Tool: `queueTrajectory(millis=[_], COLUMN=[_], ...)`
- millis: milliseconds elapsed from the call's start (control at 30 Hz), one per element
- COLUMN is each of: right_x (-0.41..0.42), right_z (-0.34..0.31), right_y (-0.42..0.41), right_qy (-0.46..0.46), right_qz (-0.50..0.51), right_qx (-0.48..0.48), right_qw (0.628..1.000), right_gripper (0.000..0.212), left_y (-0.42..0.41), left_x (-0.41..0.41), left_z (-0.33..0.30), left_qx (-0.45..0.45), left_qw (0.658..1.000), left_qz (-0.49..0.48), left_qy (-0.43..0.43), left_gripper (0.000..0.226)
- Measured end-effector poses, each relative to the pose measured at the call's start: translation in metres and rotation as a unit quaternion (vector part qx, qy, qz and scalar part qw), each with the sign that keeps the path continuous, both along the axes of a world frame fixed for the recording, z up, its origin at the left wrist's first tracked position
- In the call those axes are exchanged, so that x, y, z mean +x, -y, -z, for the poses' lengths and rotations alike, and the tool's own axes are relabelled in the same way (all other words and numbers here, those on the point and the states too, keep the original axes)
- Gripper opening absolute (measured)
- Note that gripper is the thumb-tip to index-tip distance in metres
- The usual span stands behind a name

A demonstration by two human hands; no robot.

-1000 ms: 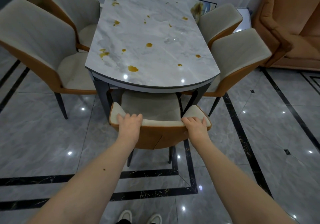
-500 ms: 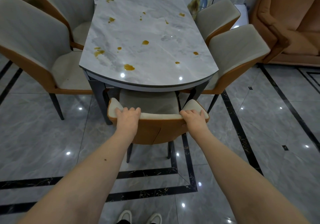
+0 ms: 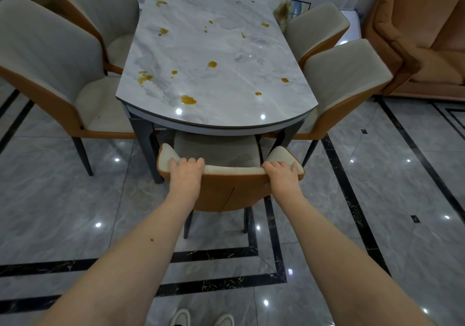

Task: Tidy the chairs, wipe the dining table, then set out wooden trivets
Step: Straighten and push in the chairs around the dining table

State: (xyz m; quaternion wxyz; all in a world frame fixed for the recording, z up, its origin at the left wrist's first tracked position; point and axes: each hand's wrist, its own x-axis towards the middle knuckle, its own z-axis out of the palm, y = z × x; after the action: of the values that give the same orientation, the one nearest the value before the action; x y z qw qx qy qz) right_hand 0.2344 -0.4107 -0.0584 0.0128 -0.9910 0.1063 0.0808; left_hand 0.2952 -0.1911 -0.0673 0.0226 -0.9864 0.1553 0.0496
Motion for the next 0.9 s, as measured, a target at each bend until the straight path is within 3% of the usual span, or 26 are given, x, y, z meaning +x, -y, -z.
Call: queueTrajectory(millis=[900], right_x=[0.0043], right_z=[0.0025], right_y=[-0.0006], right_qy=[-0.055], right_qz=[0.007], right_qx=[-0.018], right_qw=[0.998], right_gripper=[0.047], left_y=[-0.0023], left_x=[-0.0010], left_z=[0.0039], left_qx=[-0.004], left_qw=[1.000], left_qz=[0.001], left_qy=[-0.016], left_gripper=[0.041])
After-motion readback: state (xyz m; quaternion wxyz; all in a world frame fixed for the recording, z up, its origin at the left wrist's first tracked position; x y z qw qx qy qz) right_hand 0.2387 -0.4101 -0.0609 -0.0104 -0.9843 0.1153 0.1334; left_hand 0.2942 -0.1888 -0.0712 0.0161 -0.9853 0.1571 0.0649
